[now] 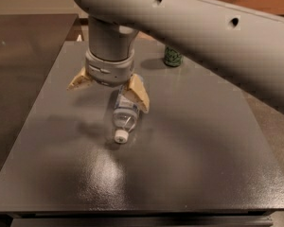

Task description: Place blue plastic bottle upright

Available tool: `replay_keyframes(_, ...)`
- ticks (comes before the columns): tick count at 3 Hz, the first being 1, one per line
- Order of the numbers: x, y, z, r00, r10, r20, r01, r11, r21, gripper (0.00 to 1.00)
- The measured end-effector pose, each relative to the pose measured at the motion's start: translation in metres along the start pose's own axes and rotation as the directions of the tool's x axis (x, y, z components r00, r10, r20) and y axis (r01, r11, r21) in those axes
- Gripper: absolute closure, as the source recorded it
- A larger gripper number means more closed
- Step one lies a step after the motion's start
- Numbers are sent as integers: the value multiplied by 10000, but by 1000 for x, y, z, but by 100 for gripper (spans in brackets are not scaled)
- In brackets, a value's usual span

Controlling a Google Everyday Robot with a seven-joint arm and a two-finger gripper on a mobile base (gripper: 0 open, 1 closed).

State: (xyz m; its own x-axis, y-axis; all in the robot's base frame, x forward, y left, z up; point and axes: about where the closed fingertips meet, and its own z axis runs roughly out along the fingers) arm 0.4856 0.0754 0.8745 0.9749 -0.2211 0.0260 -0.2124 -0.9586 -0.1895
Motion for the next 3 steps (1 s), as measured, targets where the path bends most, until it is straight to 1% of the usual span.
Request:
replay_keyframes(1, 17, 4, 10, 9987, -22, -517, -1, 9991, -431, 0)
replay_keyframes(2, 29, 10, 13, 9952, 40, -973, -125, 9962, -865, 0)
replay_keyframes(3, 36, 16, 11, 9935, 288, -1097, -418, 9922, -1176, 19)
